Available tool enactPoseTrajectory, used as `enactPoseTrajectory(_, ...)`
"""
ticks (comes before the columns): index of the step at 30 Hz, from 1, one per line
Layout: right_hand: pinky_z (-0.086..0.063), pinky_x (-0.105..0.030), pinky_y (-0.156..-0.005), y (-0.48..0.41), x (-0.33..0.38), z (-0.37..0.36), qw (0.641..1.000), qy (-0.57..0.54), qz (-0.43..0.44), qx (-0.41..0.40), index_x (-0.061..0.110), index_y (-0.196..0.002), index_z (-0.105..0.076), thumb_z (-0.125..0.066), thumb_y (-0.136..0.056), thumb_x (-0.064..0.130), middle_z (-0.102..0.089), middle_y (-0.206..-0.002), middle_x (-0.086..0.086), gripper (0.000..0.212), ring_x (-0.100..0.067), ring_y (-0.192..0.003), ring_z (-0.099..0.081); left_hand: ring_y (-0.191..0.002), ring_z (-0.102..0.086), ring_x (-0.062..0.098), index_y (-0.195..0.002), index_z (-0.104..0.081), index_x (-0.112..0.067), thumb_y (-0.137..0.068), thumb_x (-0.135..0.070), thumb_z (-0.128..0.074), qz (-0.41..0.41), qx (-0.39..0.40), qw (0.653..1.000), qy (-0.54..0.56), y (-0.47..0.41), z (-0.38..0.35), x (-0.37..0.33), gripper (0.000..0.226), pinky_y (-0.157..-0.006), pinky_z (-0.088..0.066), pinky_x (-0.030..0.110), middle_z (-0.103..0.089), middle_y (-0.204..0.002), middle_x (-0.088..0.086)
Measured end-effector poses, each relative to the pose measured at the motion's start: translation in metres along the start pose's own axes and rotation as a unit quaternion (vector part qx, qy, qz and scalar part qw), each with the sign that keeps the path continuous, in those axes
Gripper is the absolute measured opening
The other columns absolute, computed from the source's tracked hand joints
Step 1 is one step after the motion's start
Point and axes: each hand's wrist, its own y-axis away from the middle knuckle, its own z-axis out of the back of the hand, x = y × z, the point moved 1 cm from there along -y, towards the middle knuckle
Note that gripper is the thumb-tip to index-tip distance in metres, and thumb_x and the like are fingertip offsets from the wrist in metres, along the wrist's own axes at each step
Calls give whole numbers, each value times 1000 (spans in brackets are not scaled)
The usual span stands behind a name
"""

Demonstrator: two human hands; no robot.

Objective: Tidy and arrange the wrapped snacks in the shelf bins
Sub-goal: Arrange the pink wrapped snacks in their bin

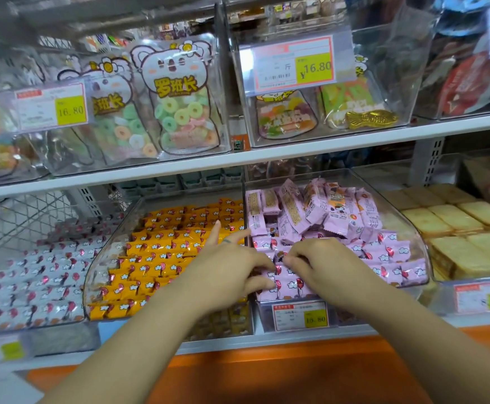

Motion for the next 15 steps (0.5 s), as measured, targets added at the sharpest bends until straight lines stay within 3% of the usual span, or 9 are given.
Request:
enactPoseTrajectory(3,-45,-30,-82,6,0,1,999,29,10,26,27,-113,-59,-54,-91,43,-61,-109,4,28,-15,-100,-54,-145,-7,12,-102,-61,-35,-91,-52,-48,8,-22,999,-34,0,-4,-4,24,-112,15,52,-62,-119,-15)
enactPoseTrajectory(5,-44,-31,-87,7,-1,-1,999,39,9,23,29,-114,-58,-56,-90,41,-59,-117,5,27,-16,-108,-51,-145,-9,12,-99,-63,-33,-93,-47,-47,21,-51,997,-62,2,-9,-10,22,-110,18,53,-63,-117,-15)
enactPoseTrajectory(9,-40,-31,-86,10,4,-10,997,68,33,9,30,-89,-53,-53,-93,34,-57,-110,6,5,-17,-108,-44,-144,-15,15,-108,-64,-30,-95,-40,-44,44,-86,989,-109,5,-15,-17,26,-103,26,53,-64,-115,-14)
enactPoseTrajectory(10,-39,-31,-85,11,6,-10,997,70,36,6,30,-84,-48,-53,-93,34,-55,-105,7,11,-16,-105,-42,-142,-23,17,-103,-66,-30,-94,-39,-48,41,-93,989,-110,5,-15,-18,23,-104,25,53,-66,-108,-13)
enactPoseTrajectory(13,-36,-30,-81,10,3,-8,997,53,47,1,29,-80,-47,-54,-92,36,-45,-89,14,15,-11,-94,-35,-119,-56,25,-69,-67,-29,-75,-37,-73,10,-157,983,-98,2,-22,-12,12,-108,4,56,-68,-72,-13)
enactPoseTrajectory(15,-33,-28,-76,9,0,-10,998,43,51,14,31,-78,-49,-57,-91,36,-44,-82,17,16,-8,-91,-35,-111,-62,27,-63,-63,-28,-69,-34,-80,-8,-172,981,-85,-1,-31,-7,19,-106,-9,56,-66,-66,-12)
